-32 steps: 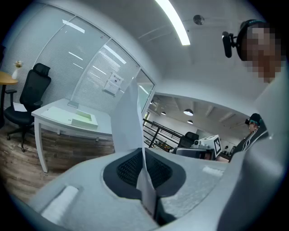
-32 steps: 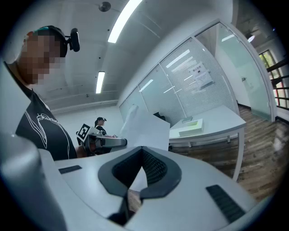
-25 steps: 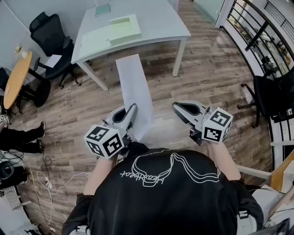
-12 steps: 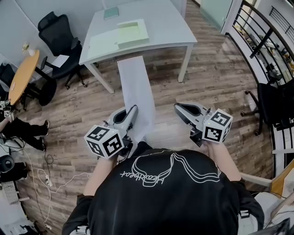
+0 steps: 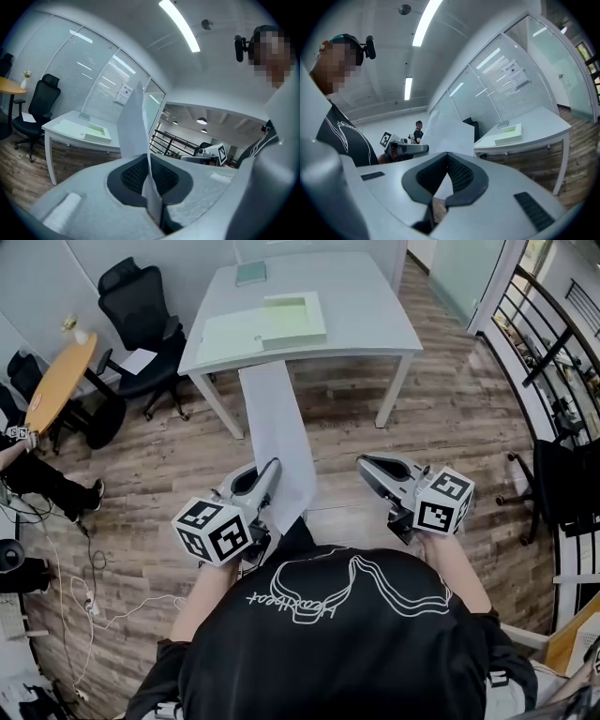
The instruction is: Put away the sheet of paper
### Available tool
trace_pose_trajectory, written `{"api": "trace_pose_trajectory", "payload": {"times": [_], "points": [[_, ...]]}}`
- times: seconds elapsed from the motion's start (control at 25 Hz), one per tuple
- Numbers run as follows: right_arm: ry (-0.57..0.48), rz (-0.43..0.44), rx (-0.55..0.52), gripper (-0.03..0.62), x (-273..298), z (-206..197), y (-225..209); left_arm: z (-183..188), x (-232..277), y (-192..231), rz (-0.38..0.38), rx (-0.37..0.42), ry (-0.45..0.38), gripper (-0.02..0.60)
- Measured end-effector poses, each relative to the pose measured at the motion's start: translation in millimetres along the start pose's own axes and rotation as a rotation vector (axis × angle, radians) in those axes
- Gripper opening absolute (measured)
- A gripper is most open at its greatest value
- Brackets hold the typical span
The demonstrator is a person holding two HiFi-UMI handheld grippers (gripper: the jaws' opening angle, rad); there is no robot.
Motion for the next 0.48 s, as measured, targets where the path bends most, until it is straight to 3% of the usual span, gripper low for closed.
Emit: {"api": "trace_pose_trajectory", "payload": {"times": [0.28, 0.48], "points": [[0.008, 0.01, 0.029, 0.009, 47.8, 2.2, -52.1, 18.7, 39.4, 56.4, -0.001, -0.018, -0.006, 0.011], [-0.01, -0.015, 0.051, 0.009, 91.9, 32.0, -112.8, 55.8, 90.7, 112.1, -0.014, -0.032, 0.004, 0.011]]}}
Point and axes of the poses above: the fingertips, and each gripper's own axes: x forward along the fingers, y to its left, z out of its top, the point moved 4 cm from there along -x, backward along the fingers, and after that the axes turned 14 degrees about z, right-handed, at the moved point
